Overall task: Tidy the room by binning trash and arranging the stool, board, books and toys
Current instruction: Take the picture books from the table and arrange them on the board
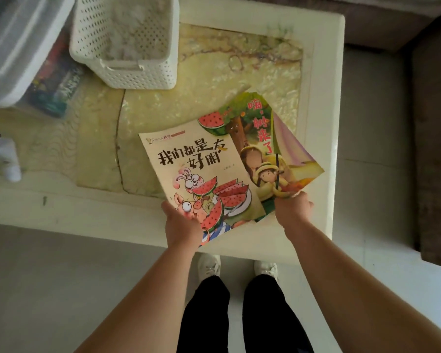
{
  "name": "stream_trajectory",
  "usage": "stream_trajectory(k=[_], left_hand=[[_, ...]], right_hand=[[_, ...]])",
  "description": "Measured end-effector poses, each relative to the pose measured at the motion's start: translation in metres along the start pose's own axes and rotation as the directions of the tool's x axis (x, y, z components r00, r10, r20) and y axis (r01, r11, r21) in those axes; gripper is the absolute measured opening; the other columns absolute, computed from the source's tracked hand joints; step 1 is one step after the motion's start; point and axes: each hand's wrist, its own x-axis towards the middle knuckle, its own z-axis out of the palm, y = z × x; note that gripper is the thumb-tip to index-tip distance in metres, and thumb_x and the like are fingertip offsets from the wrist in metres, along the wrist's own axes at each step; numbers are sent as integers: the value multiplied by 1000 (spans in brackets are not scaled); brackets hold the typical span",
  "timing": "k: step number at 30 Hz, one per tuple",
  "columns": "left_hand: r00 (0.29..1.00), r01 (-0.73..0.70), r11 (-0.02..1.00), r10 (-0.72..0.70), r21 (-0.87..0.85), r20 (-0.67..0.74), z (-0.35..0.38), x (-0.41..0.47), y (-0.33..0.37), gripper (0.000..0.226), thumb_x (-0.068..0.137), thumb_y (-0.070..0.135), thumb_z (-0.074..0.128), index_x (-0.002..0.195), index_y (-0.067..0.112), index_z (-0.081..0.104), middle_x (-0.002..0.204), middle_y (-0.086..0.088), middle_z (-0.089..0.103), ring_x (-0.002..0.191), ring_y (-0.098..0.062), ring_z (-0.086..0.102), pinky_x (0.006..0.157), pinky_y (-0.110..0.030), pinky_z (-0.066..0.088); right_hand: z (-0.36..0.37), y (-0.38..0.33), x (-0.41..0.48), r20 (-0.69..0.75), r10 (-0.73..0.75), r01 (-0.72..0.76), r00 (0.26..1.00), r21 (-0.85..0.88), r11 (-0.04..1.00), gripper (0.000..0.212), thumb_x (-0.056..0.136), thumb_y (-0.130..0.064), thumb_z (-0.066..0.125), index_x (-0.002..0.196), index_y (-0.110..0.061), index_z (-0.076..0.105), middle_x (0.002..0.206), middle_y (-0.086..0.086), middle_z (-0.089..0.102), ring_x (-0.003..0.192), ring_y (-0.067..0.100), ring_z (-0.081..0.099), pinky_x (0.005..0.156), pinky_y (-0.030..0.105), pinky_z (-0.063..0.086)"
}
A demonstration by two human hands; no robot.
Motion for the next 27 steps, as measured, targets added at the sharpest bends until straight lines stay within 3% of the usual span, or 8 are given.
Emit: stream_trajectory(k=[3,6,10,14,17,22,24,27], left_hand=[[1000,-27,998,26,57,8,2,1,0,45,90,-5,47,129,11,30,125,-11,58,107,-32,61,79,-33,44],[999,-49,994,48,93,11,6,1,1,46,90,-4,47,130,11,30,125,-11,58,107,-33,59,78,-31,41],[997,-77,988,72,135,40,8,2,1,46,90,-4,47,130,12,30,128,-11,57,111,-33,59,80,-31,43],[996,-76,990,69,119,60,8,6,-3,50,90,-5,49,132,13,29,130,-11,57,112,-31,59,85,-34,47],[995,-77,989,69,126,65,8,6,-4,48,90,-4,50,130,12,29,129,-11,56,111,-31,59,81,-31,45],[995,-78,989,70,124,67,7,5,-3,48,89,-4,50,130,12,29,127,-12,57,109,-32,60,80,-34,46],[995,-81,989,73,126,67,5,3,0,48,89,-4,51,129,12,30,127,-11,58,108,-32,60,78,-33,46],[994,-87,988,78,125,75,1,1,3,48,89,-5,51,128,13,30,126,-10,58,107,-31,61,80,-33,48]], right_hand=[[2,2,2,21,24,-27,999,199,980,9,88,-24,55,87,-16,52,97,8,58,73,22,54,58,31,46],[5,4,4,70,102,-118,992,295,948,23,88,-25,59,74,-14,45,73,4,52,57,16,45,47,26,36],[4,2,2,119,186,-217,975,349,912,32,87,-26,62,66,-14,42,62,2,45,49,16,38,44,25,32],[0,3,7,143,236,-273,961,375,886,29,90,-21,60,67,-13,44,63,1,45,50,14,38,44,25,31],[-2,2,8,149,270,-308,951,385,870,24,89,-24,62,73,-13,48,63,0,45,52,13,39,44,25,31],[2,4,2,239,205,-300,949,489,819,4,90,-12,58,90,-10,54,76,2,52,67,15,53,67,27,49],[4,4,-2,239,167,-271,957,518,811,12,87,-4,57,98,-8,58,82,3,58,70,18,57,74,33,54],[-1,2,-7,184,191,-261,964,520,813,28,84,-3,62,110,-13,60,104,5,67,92,26,66,83,44,58]])
